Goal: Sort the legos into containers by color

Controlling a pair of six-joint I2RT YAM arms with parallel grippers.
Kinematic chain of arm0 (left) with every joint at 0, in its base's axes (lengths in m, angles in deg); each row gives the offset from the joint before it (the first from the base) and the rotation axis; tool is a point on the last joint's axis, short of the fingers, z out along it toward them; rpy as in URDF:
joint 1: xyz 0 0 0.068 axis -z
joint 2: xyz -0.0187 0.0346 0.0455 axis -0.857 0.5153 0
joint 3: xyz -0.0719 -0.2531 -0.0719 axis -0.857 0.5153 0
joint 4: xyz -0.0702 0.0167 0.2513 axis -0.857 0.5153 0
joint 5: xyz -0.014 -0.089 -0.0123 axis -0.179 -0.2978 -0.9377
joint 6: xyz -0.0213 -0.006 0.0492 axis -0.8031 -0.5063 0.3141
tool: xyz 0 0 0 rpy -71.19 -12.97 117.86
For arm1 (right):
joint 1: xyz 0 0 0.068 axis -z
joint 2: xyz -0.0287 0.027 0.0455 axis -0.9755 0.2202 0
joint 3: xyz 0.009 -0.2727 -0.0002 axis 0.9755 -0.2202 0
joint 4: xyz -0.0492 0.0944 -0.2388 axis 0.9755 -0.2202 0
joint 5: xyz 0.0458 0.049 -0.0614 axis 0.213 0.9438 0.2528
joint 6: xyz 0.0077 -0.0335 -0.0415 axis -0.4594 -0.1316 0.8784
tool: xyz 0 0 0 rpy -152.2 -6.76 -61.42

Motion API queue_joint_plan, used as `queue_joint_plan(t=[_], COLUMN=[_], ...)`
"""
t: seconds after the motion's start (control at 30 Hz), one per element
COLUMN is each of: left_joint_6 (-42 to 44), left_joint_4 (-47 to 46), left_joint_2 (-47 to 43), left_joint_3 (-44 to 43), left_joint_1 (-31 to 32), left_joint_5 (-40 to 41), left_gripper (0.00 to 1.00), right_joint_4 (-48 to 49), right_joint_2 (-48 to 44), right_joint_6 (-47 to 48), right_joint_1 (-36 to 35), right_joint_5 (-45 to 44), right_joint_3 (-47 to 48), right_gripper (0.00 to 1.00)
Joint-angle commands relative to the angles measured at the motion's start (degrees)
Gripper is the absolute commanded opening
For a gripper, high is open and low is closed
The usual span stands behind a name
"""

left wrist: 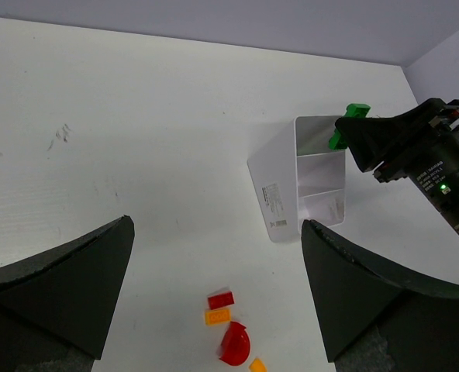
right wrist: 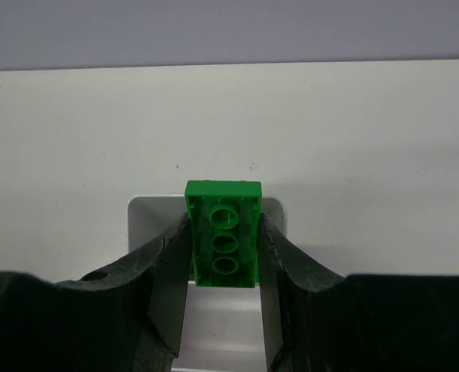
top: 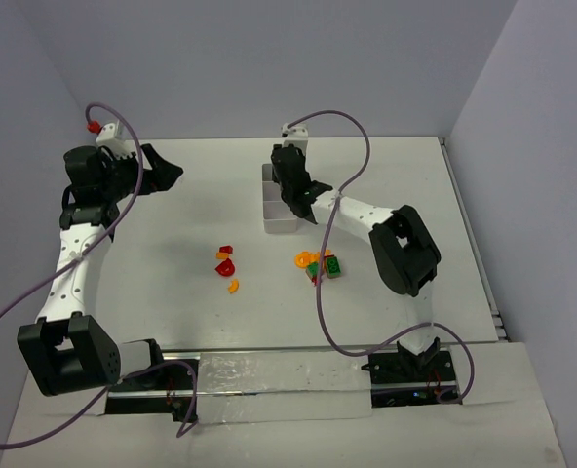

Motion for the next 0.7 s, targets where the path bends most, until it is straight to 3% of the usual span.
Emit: queue_joint_plan(t=[0.0,0.1,0.2,0.27,0.33,0.67], left_joint_6=[0.5,0.5,0.5,0.5,0.6,1.8], left_joint_4=[-3.1,-3.3,-3.4,-3.4,-3.4,-2.9], left_joint_2=[0.9,1.6,2.1,2.3,2.3,0.8], left_joint_3=[0.0,0.0,-0.2,-0.2,-0.2,0.2], left_joint_1=[0.1,0.1,0.1,0.1,0.1,0.2], left_joint_5=[0.9,0.9,0.8,0.7,0.8,0.4], left_gripper=[0.99,0.99,0.99,0.99,0.99,0.99], right_joint_4=[3.9,4.5,5.0,5.0,5.4,3.5], right_joint_2=[1.0,1.7,1.8,1.8,1.3,-3.3], right_joint_6=[-0.9,-0.3,0.2,0.5,0.9,2.2], right_joint_1=[0.5,0.6,0.6,0.6,0.6,0.3], right_joint_5=[-0.8,-0.5,-0.4,-0.1,0.4,5.2], right_joint_3=[2.9,2.9,2.6,2.4,1.9,0.0], right_gripper=[0.27,0.35,0.49,0.63,0.84,0.86])
